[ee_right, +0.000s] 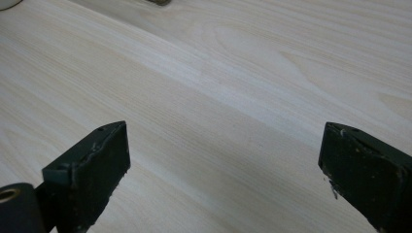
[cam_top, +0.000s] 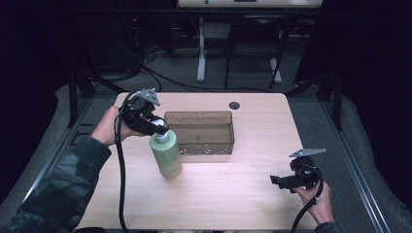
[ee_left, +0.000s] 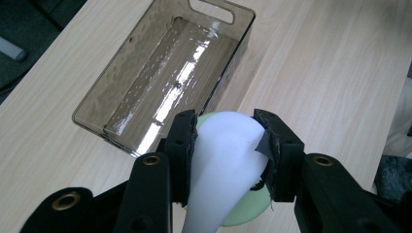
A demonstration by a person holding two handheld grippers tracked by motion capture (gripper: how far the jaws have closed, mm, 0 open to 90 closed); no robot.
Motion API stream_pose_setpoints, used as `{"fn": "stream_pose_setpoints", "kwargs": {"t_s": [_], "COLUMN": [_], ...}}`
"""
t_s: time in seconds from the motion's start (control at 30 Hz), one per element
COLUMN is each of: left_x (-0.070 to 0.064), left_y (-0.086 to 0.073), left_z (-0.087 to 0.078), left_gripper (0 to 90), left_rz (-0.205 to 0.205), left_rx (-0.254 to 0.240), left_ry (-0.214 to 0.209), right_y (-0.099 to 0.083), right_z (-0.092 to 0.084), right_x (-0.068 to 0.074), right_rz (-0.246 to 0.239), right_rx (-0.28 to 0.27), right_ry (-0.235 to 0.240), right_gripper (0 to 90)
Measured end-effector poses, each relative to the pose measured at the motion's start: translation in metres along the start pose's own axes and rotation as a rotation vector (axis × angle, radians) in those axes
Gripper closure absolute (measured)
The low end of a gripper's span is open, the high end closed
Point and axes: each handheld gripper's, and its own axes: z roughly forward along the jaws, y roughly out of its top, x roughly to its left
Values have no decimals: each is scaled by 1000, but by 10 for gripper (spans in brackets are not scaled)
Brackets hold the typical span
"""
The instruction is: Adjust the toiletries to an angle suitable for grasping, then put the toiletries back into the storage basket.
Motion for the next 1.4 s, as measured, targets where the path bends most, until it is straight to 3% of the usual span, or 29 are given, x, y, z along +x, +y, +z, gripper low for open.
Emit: {"fn": "stream_pose_setpoints", "kwargs": {"t_s": [0.3, 0.5, 0.9, 1.4], "left_x": [-5, -6, -8, -8], "left_y": [8, 14, 26, 46], "left_z": [0, -11, -20, -34], "left_gripper": [621, 622, 622, 622], "left_rz": [5, 3, 16, 36], "left_rx": [29, 34, 113, 166], "left_ry": [17, 18, 25, 26], "right_y": [-2, -2, -3, -5], "right_z": [-4, -4, -3, 0], "right_x": [0, -1, 0, 1], "right_rz": [0, -7, -35, -44], "right_rx": [-6, -6, 7, 22], "right_ry": [-1, -1, -11, -14], "right_gripper": [39, 38, 25, 0]}}
